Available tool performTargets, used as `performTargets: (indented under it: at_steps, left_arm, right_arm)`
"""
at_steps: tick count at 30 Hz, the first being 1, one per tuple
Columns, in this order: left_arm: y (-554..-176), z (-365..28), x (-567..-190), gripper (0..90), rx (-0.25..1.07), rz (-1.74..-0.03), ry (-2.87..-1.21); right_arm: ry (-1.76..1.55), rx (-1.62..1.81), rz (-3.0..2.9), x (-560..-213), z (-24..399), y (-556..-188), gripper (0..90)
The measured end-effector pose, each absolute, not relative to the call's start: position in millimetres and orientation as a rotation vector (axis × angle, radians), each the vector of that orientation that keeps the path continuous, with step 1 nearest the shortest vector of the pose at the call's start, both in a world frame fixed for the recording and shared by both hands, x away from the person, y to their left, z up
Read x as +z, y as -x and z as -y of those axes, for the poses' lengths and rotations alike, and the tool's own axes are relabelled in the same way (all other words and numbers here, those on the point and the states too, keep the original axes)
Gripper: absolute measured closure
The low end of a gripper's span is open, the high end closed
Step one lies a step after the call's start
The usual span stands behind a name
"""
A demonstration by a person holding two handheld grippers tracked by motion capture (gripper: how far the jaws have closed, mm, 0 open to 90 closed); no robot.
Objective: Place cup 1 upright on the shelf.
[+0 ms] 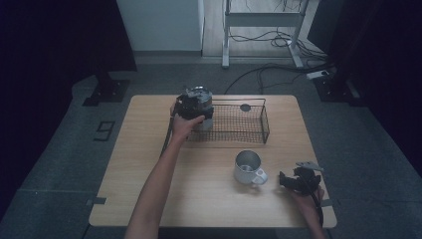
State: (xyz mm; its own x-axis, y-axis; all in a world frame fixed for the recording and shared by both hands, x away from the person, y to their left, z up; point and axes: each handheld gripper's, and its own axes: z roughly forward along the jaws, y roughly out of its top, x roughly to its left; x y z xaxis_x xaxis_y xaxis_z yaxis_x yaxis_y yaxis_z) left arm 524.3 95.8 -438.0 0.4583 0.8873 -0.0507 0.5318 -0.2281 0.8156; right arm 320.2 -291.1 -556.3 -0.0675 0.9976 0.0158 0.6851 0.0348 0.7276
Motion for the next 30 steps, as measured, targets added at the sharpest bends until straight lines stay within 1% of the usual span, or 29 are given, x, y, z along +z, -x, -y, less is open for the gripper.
performTargets:
  at_steps: [30]
  left_arm:
    - [-526, -90, -461, 4.3, 0.575, -1.219, -1.941]
  right_arm:
    - [-1.7, 0.795, -1.805, -556, 291, -320, 6.7]
